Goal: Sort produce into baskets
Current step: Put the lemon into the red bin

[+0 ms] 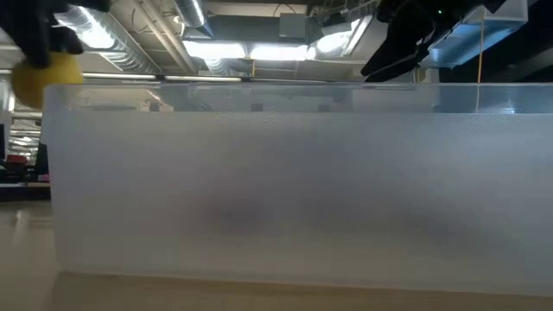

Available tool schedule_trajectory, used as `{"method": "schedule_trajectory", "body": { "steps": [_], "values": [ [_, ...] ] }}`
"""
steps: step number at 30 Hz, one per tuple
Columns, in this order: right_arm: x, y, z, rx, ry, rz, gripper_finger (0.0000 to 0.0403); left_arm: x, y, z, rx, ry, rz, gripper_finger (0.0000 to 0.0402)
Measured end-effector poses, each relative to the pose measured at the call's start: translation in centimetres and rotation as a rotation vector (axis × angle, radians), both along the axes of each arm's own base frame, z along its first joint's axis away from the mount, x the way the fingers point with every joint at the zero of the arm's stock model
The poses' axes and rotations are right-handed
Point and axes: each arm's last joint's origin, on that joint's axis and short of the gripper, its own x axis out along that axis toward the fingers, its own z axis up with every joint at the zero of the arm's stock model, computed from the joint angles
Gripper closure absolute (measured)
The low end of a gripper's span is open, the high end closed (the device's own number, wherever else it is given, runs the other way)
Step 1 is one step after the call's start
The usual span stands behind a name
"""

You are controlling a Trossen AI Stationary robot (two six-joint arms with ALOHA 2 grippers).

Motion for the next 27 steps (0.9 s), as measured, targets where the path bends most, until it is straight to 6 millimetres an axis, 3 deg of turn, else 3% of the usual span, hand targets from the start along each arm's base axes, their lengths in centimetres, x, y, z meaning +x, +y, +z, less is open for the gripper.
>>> {"method": "schedule_trajectory", "body": {
  "steps": [10, 17, 27],
  "values": [
    [0.0, 0.0, 0.0, 0.0, -0.001, 0.0, 0.0072, -0.4, 3.7, 1.6, 0.089, -0.145, 0.231, 0.022],
    [0.0, 0.0, 0.0, 0.0, -0.001, 0.0, 0.0072, -0.1, 6.7, 2.0, 0.317, -0.219, 0.438, 0.0212],
    [0.0, 0.0, 0.0, -0.001, -0.001, 0.0, 0.0072, 0.0, 11.2, 2.5, 0.669, -0.186, 0.634, 0.0202]
  ]
}}
